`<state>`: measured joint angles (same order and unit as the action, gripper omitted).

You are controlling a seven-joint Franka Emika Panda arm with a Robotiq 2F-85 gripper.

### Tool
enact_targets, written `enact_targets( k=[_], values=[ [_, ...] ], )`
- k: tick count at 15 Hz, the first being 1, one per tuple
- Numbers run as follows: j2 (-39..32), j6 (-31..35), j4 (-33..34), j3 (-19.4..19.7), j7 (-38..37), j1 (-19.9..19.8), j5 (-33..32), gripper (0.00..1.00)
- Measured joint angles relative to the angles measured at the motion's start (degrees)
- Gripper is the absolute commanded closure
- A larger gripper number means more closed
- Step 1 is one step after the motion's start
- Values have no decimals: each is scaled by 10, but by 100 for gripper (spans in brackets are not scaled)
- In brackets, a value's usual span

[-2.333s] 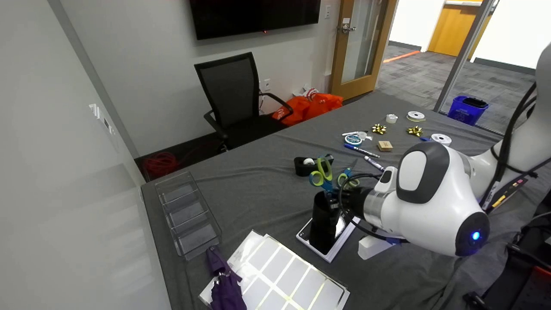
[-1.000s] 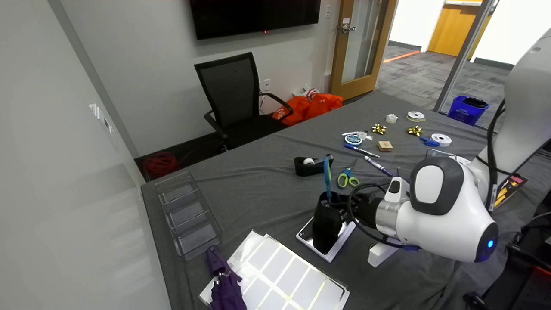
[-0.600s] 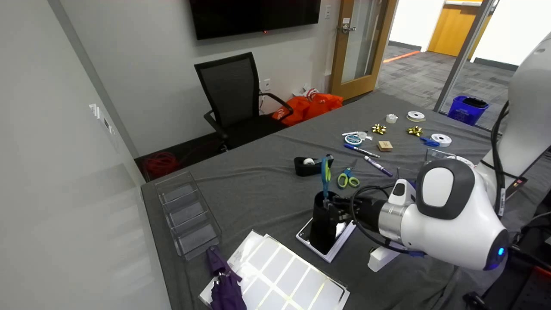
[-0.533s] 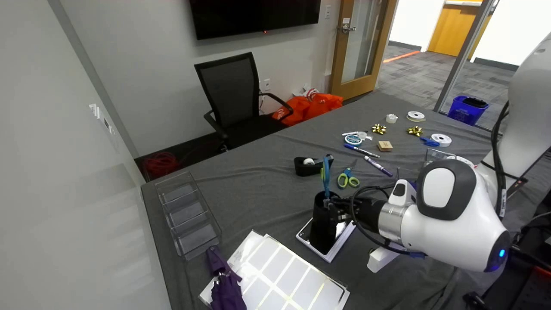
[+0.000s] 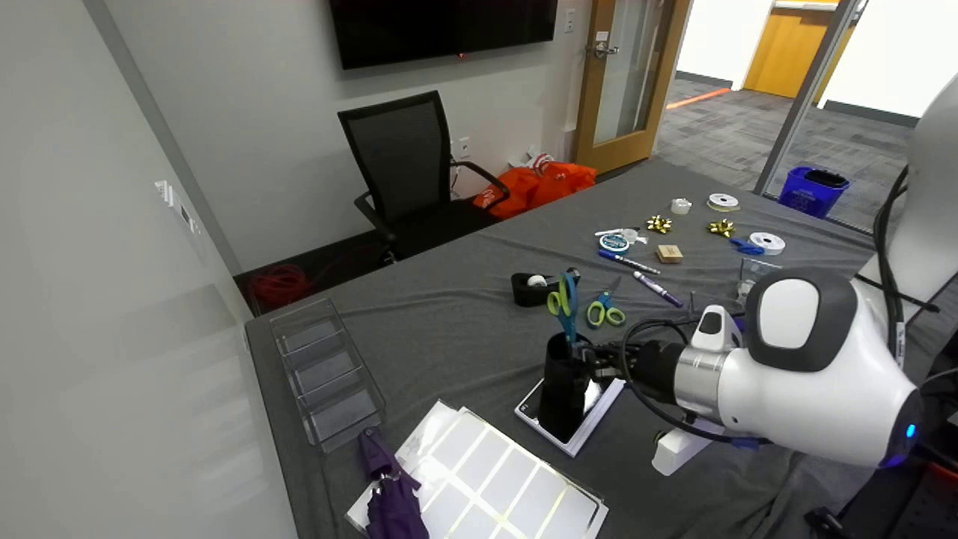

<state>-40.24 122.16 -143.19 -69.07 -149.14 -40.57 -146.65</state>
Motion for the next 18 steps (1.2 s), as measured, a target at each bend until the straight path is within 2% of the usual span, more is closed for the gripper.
enact_targets(
  k=[2,6,8,10,13,18],
  values=[
    [13,63,-25,-43,2,-73,-15,100],
    [59,240,-51,-128,13,-232,-22,100],
    [71,312,-51,-168,39,-305,5,100],
    [71,356,-50,-193,88,-359,78,100],
    [73,388,-49,-209,163,-395,229,100],
    [87,431,-39,-214,220,-406,482,100]
  ],
)
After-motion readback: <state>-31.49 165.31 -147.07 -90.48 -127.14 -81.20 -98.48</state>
